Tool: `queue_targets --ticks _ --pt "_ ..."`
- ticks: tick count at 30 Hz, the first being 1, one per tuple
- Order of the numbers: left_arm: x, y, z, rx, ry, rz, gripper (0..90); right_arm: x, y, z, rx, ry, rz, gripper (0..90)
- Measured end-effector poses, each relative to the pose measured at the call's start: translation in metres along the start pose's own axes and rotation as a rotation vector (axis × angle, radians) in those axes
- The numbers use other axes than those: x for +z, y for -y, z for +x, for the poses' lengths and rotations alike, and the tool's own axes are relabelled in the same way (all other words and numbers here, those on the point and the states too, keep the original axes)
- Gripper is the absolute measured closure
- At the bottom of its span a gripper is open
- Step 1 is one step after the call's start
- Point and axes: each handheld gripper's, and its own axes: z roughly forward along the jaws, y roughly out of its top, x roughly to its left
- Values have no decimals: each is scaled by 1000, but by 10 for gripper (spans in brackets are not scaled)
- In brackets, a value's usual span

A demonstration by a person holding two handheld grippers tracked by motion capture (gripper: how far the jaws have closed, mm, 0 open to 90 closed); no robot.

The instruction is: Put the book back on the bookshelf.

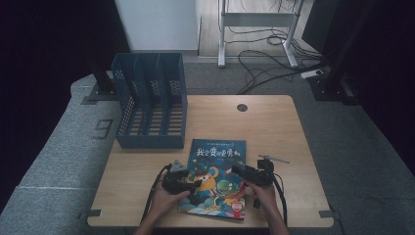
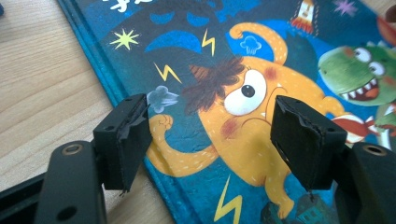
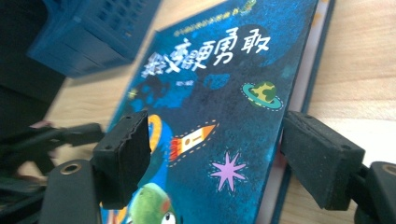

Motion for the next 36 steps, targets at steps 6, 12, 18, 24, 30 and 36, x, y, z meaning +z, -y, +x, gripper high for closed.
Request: queue_targets --ticks 6,12,18,24,30,36 --pt "-1 0 4 -36 27 -15 277 -12 -6 -2 70 -134 -27 302" --pt "-2 1 6 -43 39 -18 286 4 1 14 -28 -110 12 335" --pt "-2 1 6 -34 36 -17 285 15 0 12 -165 -38 18 402" --pt "-2 1 5 -33 34 -13 284 25 -5 6 -216 -52 21 445" --pt "-2 1 5 -27 35 -13 284 33 -9 2 -232 -75 31 451" --pt "-2 0 6 -23 40 -10 281 35 -14 -1 -222 -88 37 463"
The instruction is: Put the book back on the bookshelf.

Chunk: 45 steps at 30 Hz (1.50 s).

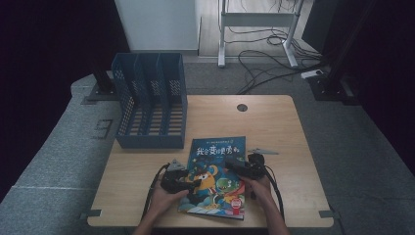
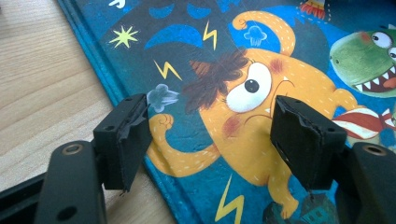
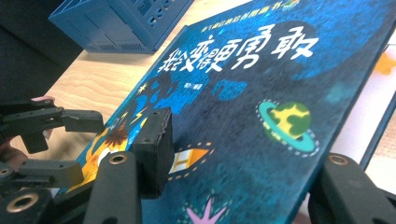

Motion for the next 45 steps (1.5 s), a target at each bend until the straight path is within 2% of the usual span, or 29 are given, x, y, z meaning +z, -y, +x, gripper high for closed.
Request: queue_targets --ticks 8,11,15,21,29,45 --pt "0 -1 1 -8 13 2 271 3 -5 -6 28 15 -11 476" --pt "0 -1 0 -4 6 2 261 1 -5 -6 44 -7 -18 515" --pt "1 0 -1 0 2 2 251 0 -5 -5 44 -13 -17 528" --pt "1 0 0 -3 6 0 247 -2 -6 -7 82 -48 -20 578" --pt "0 -1 0 -7 9 -4 243 -5 -7 -7 115 -68 -37 623" --pt "-2 -2 -2 -6 30 -13 244 -13 -11 -3 120 -83 -73 652"
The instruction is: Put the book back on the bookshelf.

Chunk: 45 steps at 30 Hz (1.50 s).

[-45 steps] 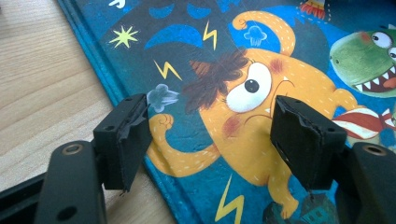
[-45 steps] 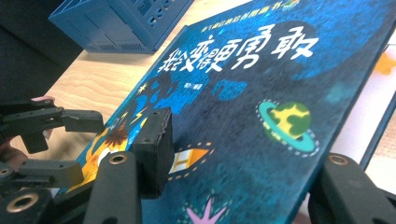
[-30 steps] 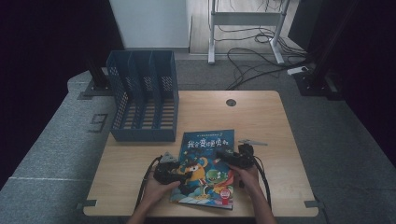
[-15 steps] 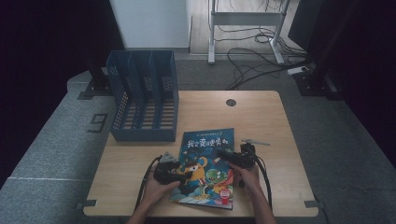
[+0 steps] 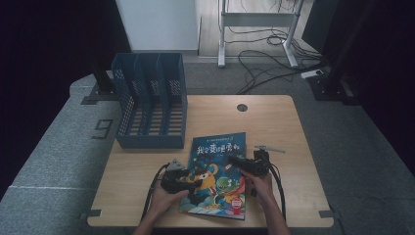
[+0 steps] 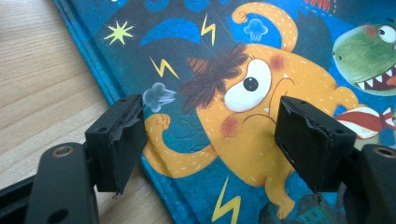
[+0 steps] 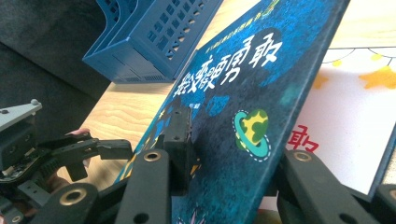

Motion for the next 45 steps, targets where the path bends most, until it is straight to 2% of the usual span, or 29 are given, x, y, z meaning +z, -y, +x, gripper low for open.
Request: queue_targets --ticks 18,30,34,36,39,45 --pt "-2 -1 -2 2 20 -25 247 -8 -4 4 -13 -28 -50 675" --pt "-6 -3 -2 -32 42 -57 242 -14 -6 9 -24 -45 -89 692" --pt "-8 -3 -1 -38 21 -61 226 -16 -6 10 -30 -46 -99 699" --pt "-6 -3 2 -49 6 -29 203 -17 -6 10 -29 -49 -108 706" --pt "-3 -1 8 -101 58 -29 184 -20 -7 11 -39 -56 -125 719" --pt "-3 -1 8 -105 75 -37 187 -23 -8 13 -56 -65 -134 719"
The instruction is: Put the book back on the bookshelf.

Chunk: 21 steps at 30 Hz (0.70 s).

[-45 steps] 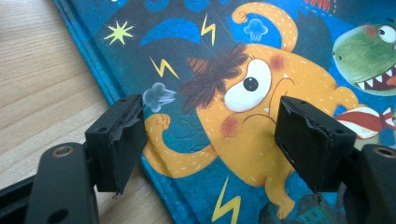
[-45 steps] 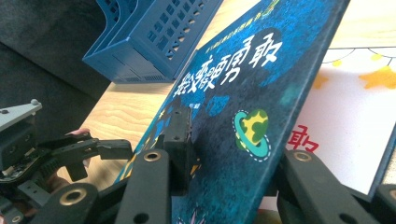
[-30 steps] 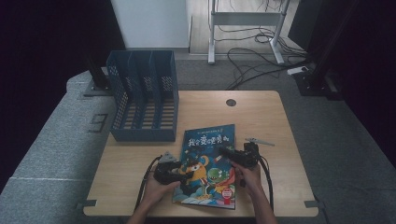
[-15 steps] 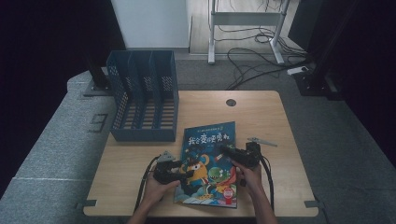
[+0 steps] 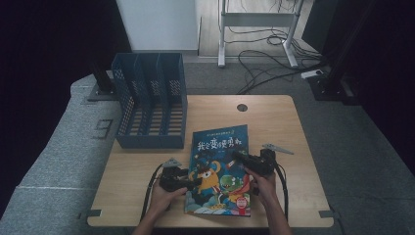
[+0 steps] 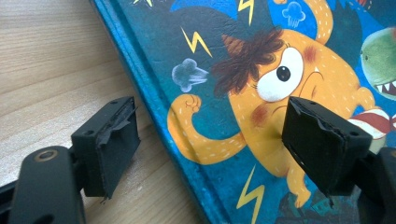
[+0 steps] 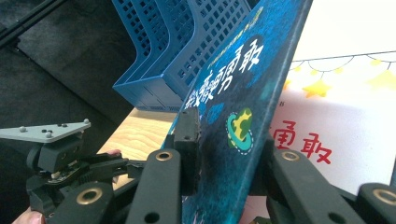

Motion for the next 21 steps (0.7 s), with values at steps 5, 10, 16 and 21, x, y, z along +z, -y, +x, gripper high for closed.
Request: queue_targets --ticks 5,10,16,21 --pt "0 0 -1 -1 14 -12 186 -2 -2 3 -14 -10 -11 720" --pt "0 -1 0 -19 54 -22 199 -7 -5 10 -44 -11 -24 723" --pt "0 -1 0 -20 78 -26 193 -9 -6 14 -72 -10 -30 724" --pt "1 -1 -1 -18 92 -30 185 -11 -8 16 -87 -17 -35 723"
